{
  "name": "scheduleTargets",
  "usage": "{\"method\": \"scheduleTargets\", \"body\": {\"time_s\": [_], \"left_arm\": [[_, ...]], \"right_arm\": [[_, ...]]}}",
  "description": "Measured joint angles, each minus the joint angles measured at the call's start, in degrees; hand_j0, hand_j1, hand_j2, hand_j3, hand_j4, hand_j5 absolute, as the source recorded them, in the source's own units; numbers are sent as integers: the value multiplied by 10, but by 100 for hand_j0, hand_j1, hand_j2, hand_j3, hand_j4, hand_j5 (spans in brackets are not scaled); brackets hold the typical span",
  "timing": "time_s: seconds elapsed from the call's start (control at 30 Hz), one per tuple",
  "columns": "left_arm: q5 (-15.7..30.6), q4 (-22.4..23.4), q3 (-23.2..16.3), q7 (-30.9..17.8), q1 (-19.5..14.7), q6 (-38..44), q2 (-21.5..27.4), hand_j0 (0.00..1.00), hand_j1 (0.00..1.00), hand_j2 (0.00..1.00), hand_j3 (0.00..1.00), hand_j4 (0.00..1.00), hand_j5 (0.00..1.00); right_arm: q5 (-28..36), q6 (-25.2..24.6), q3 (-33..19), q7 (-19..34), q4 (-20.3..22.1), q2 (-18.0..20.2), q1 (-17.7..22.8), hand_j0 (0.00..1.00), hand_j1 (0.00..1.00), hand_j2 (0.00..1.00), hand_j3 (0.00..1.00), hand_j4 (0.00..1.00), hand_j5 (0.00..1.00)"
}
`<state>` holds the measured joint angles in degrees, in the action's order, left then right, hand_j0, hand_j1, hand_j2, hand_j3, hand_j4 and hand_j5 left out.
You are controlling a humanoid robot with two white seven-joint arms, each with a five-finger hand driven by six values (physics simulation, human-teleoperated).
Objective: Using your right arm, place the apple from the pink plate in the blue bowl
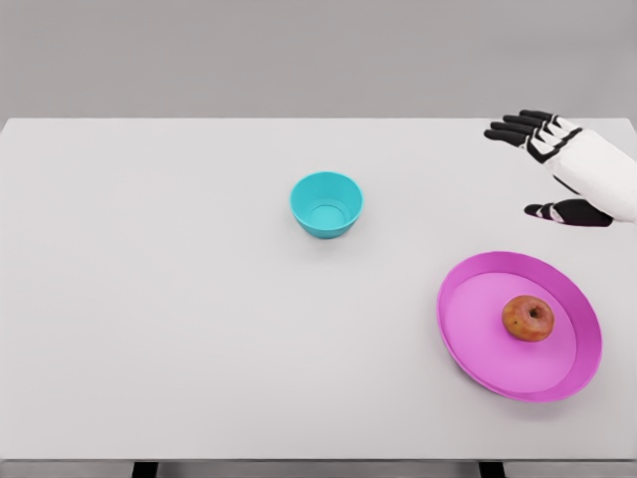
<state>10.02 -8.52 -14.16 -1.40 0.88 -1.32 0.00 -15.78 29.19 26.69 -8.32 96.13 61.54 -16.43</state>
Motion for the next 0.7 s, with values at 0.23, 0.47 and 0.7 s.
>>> {"method": "scheduleTargets", "body": {"time_s": [0.23, 0.47, 0.7], "left_arm": [[0, 0, 0, 0, 0, 0, 0, 100, 100, 100, 100, 100, 100], [0, 0, 0, 0, 0, 0, 0, 100, 100, 100, 100, 100, 100], [0, 0, 0, 0, 0, 0, 0, 100, 100, 100, 100, 100, 100]], "right_arm": [[0, 15, 1, 0, 2, 38, 29, 100, 100, 100, 100, 100, 100], [1, 53, -19, 177, 9, 69, 33, 100, 100, 100, 100, 100, 100], [4, 59, -45, 332, 14, 73, 42, 100, 100, 100, 100, 100, 100]]}}
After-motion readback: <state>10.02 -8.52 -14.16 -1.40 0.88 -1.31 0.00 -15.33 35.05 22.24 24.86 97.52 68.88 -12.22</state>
